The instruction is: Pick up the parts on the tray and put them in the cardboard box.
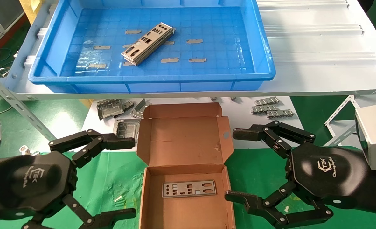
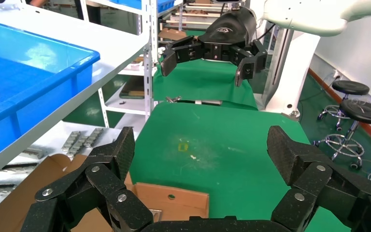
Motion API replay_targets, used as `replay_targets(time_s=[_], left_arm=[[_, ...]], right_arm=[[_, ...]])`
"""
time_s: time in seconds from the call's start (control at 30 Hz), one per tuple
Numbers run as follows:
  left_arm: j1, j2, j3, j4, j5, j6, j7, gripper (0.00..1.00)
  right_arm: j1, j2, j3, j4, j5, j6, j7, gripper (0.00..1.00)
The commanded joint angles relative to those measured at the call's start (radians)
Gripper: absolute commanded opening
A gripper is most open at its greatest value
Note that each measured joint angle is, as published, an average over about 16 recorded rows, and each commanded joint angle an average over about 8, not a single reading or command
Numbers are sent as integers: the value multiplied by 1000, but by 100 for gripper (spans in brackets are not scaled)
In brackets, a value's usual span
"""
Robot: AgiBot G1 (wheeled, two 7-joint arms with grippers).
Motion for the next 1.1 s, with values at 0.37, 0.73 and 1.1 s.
replay_targets(time_s=[0.37,0.73,1.1], left_arm=[[-3,4,3,6,4,-1,2,100],[-4,5,4,8,5,-1,2,100],[-4,6,5,8,6,-1,3,100]], right_arm=[[0,0,0,0,0,0,0,100],[0,0,0,0,0,0,0,100],[0,0,0,0,0,0,0,100]])
